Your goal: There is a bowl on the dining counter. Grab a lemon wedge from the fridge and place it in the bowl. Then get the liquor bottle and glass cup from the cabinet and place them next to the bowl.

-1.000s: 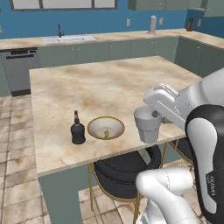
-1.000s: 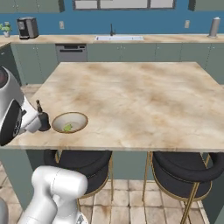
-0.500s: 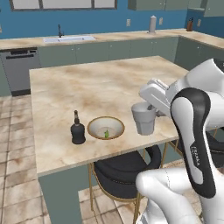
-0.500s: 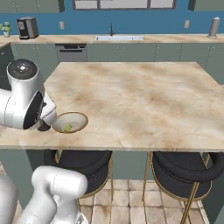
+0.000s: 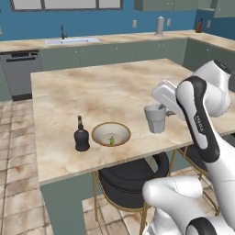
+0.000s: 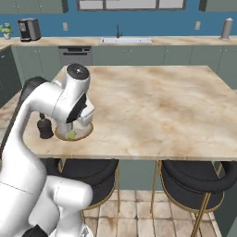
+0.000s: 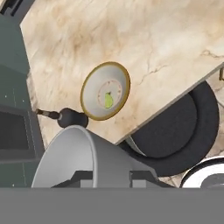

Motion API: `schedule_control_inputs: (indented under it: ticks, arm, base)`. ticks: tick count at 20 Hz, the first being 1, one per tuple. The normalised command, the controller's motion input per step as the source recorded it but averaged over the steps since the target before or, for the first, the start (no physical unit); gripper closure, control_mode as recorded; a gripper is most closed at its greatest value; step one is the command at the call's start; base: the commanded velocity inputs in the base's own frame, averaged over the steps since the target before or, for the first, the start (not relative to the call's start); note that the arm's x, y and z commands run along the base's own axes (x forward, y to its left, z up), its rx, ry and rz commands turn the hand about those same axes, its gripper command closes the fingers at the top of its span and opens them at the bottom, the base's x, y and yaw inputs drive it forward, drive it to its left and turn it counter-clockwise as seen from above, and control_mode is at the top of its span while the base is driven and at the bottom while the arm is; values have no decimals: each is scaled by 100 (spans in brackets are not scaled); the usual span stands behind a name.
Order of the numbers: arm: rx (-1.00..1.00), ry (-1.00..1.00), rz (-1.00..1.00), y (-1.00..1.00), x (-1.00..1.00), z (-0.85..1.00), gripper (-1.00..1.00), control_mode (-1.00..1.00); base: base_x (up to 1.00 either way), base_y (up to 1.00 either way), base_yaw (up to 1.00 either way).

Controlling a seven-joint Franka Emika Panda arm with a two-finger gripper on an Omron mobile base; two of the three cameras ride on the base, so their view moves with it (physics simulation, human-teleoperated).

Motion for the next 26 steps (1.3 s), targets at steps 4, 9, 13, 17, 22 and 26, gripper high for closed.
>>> schedule_control_inputs:
  ticks: [4,9,13,17,22,26]
  arm:
    - [5,10,17,-35,99,-40,100,-100]
    - [5,9,14,-18,85,-47,100,-100]
    - [6,10,7,-10,76,-54,100,-100]
    - [8,10,3,-14,66,-55,100,-100]
    - [9,9,3,-12,50,-61,100,-100]
    - [9,2,1,-2,30,-50,100,-100]
  base:
    - [0,0,0]
    - [0,0,0]
    - [0,0,0]
    - [0,0,0]
    - [0,0,0]
    - [0,0,0]
